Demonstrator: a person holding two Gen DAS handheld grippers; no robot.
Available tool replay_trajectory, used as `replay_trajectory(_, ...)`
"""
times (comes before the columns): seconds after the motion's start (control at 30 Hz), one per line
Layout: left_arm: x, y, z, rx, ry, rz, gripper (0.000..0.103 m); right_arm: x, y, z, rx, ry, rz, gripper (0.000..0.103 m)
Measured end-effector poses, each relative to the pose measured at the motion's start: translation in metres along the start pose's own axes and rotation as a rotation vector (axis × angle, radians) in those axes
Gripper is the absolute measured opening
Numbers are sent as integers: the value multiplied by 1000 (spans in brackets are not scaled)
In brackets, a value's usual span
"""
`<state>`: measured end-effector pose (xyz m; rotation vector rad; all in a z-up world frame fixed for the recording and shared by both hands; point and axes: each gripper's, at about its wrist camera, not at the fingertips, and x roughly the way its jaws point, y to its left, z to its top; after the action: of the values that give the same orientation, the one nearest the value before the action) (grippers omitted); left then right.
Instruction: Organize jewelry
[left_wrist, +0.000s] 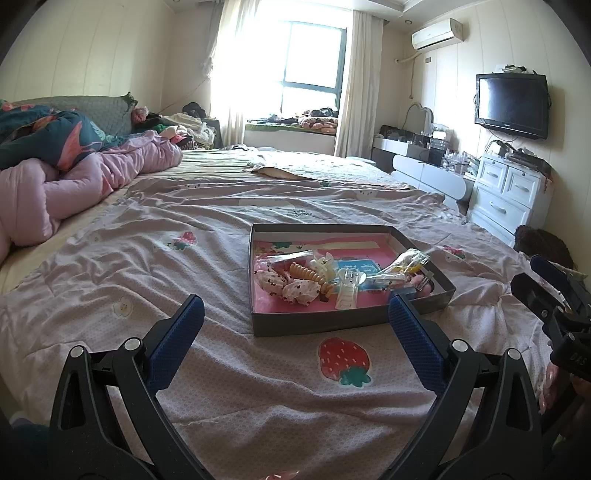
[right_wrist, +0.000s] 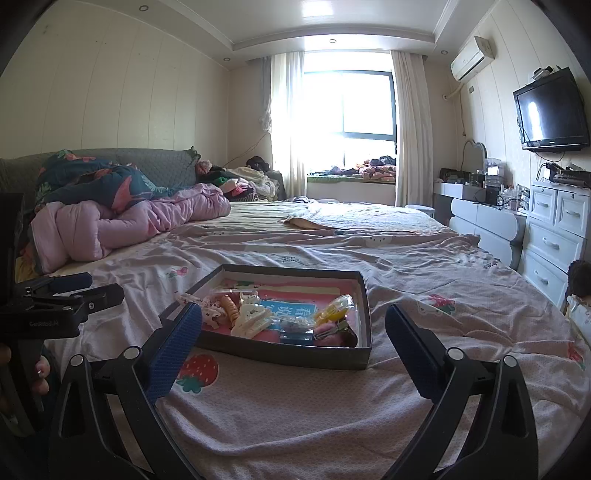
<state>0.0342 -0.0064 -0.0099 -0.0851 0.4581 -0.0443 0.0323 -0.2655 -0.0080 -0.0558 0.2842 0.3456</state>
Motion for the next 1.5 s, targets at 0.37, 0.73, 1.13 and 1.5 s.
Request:
replay_trajectory(0.37, 0, 1, 1, 0, 2, 6, 92, 0, 0, -1, -1, 0, 0, 96)
replay_trajectory(0.73, 0, 1, 1, 1, 2, 19, 92, 0, 1, -1, -1, 0, 0, 96)
replay_trajectory(1.13, 1, 2, 2, 0, 2, 22, 92, 2, 2, -2, -4, 5, 4, 96)
replay_trajectory(1.5, 2, 6, 2, -12, -4, 10, 92, 1, 0, -4, -10, 3, -6, 96)
